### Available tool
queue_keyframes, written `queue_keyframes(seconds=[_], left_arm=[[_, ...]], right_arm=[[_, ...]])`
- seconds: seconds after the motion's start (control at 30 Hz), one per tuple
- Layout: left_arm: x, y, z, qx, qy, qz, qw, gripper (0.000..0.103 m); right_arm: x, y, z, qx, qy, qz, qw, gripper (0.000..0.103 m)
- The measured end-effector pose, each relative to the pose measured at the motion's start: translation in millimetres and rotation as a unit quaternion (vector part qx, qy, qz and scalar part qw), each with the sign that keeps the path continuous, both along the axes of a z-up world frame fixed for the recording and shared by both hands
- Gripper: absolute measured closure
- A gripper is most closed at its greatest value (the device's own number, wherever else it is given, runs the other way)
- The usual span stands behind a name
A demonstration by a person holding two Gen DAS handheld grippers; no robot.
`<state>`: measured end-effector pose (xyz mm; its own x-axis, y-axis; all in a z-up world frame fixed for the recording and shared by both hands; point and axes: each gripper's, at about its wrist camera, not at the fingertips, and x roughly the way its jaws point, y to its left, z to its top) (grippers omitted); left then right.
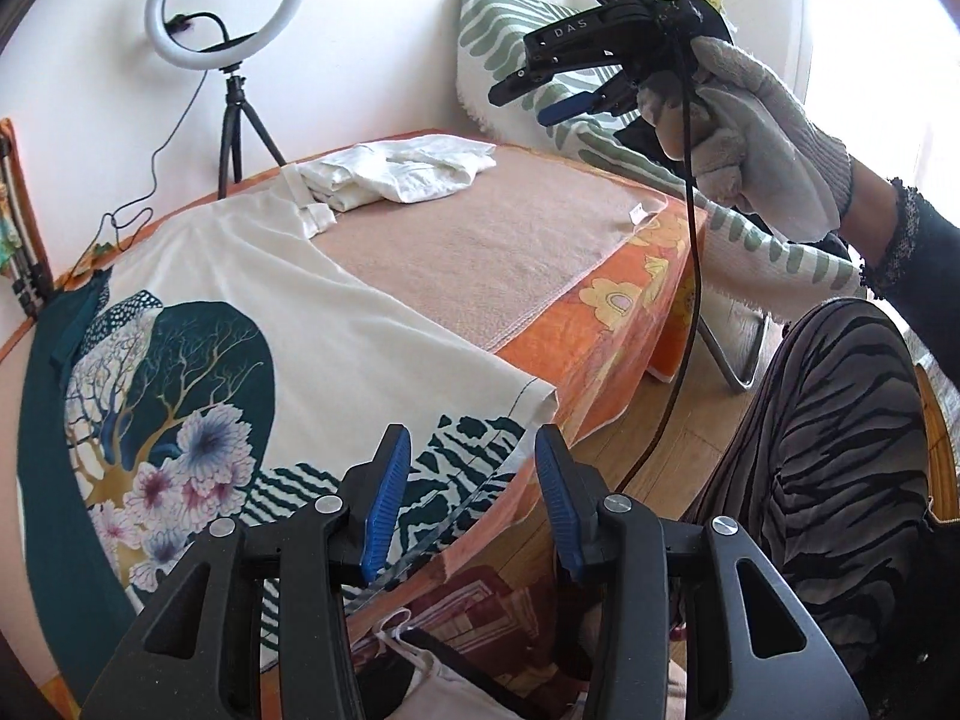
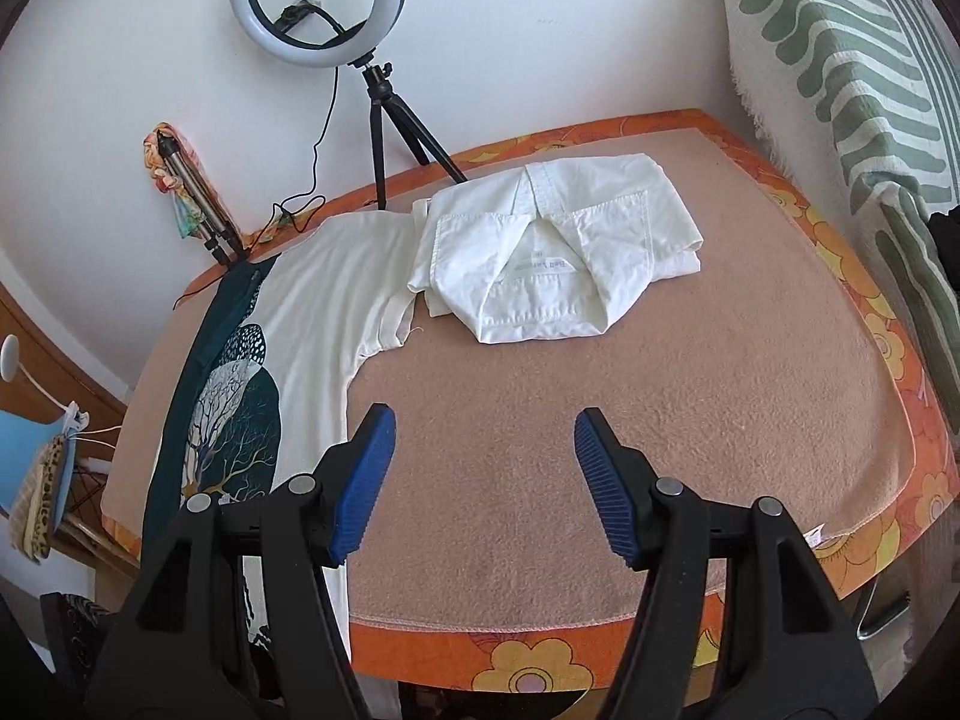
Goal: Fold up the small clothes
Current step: 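Open the right tool and move it to the cream sleeve edge, then grasp the cream sleeve edge with the right tool and fold it inward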
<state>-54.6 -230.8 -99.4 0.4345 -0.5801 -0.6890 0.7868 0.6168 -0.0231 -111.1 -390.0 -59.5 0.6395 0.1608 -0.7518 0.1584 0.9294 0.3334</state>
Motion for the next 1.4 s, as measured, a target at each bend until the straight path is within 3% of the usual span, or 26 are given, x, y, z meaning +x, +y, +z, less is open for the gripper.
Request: queue_keyframes(seconds=[0.17, 0.33, 0.6, 0.7, 0.73, 0.77, 0.8, 0.9, 1.07, 1.23, 1.4], left_arm=[[1, -34, -14, 0.032, -0.018, -0.017, 0.9992, 0.056], [4, -54, -32, 0.055, 0.003, -0.014, 0.9984, 0.051], [9, -61, -40, 0.071, -0.022, 0.012, 0.9972, 0.051], [16, -59, -38, 0.046, -0.007, 0.021, 0.9987, 0.058], [17, -58, -37, 0.033, 0.000, 0.019, 0.9993, 0.065], [19, -59, -36, 0.030, 0.003, 0.020, 0.9993, 0.085], [20, -59, -36, 0.028, 0.004, 0.019, 0.9994, 0.092], [29, -53, -35, 0.007, 0.031, 0.022, 0.9993, 0.097], [45, -34, -30, -0.048, 0.082, 0.045, 0.9945, 0.098], [47, -27, -22, -0.075, 0.088, 0.047, 0.9921, 0.099], [49, -24, -23, -0.087, 0.096, 0.047, 0.9904, 0.099]], right_arm=[[14, -18, 1, 0.014, 0.001, 0.003, 1.000, 0.038], [50, -12, 10, 0.017, -0.012, 0.028, 0.999, 0.038], [144, 26, 13, -0.021, -0.019, 0.092, 0.995, 0.038], [184, 37, 7, -0.037, -0.011, 0.112, 0.993, 0.041], [197, 40, 3, -0.040, -0.006, 0.117, 0.992, 0.044], [210, 42, -3, -0.043, -0.002, 0.120, 0.992, 0.048], [222, 44, -8, -0.044, 0.005, 0.120, 0.992, 0.049], [258, 42, -29, -0.034, 0.025, 0.109, 0.993, 0.051], [303, 51, -52, -0.040, 0.046, 0.102, 0.993, 0.059], [334, 63, -69, -0.064, 0.062, 0.103, 0.991, 0.060], [353, 73, -80, -0.102, 0.078, 0.112, 0.985, 0.069]])
